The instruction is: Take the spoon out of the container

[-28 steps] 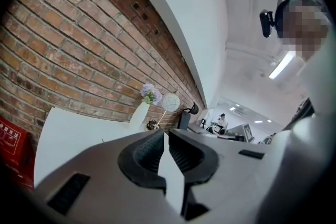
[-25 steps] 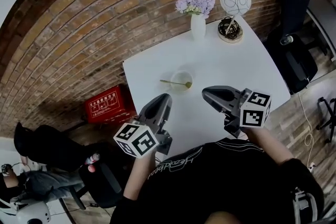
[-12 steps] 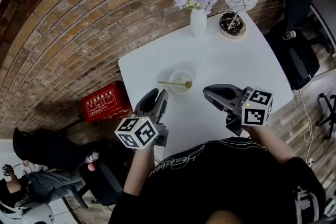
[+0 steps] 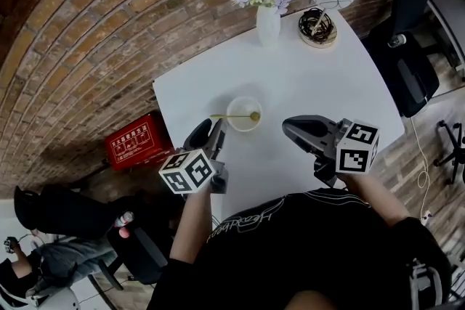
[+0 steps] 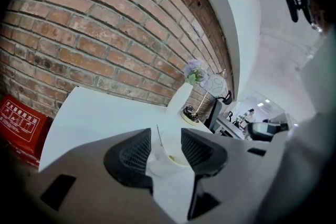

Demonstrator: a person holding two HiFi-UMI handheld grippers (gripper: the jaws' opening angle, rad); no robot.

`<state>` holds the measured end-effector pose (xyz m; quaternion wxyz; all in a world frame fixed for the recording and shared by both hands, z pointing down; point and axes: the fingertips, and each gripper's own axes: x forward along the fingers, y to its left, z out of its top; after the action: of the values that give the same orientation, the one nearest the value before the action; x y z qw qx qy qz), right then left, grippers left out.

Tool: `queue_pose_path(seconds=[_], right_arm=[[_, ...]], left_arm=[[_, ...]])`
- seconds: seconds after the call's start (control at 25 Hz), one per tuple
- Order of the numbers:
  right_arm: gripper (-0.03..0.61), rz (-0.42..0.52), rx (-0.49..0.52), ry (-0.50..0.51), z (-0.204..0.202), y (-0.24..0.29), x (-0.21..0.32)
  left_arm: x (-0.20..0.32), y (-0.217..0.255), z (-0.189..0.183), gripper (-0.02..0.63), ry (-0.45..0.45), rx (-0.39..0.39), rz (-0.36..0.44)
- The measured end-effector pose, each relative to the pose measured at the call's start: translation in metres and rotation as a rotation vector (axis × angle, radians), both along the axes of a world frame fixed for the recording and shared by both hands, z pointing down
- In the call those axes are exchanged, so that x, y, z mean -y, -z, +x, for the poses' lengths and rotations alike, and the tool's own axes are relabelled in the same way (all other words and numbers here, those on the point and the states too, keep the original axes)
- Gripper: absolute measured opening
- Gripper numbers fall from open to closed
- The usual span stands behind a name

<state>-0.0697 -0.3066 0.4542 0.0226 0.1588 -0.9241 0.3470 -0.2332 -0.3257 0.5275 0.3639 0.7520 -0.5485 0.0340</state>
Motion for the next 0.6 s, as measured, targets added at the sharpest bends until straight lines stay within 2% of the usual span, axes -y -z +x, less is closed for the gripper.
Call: queue_pose_path(seconds=[0.6], right_arm=[[-0.003,-0.035,-0.009,-0.005,-0.001,-0.015,0.007]], left_arm=[[0.024,-0.029,0.006,0.152,0.017,-0.051,-0.042]])
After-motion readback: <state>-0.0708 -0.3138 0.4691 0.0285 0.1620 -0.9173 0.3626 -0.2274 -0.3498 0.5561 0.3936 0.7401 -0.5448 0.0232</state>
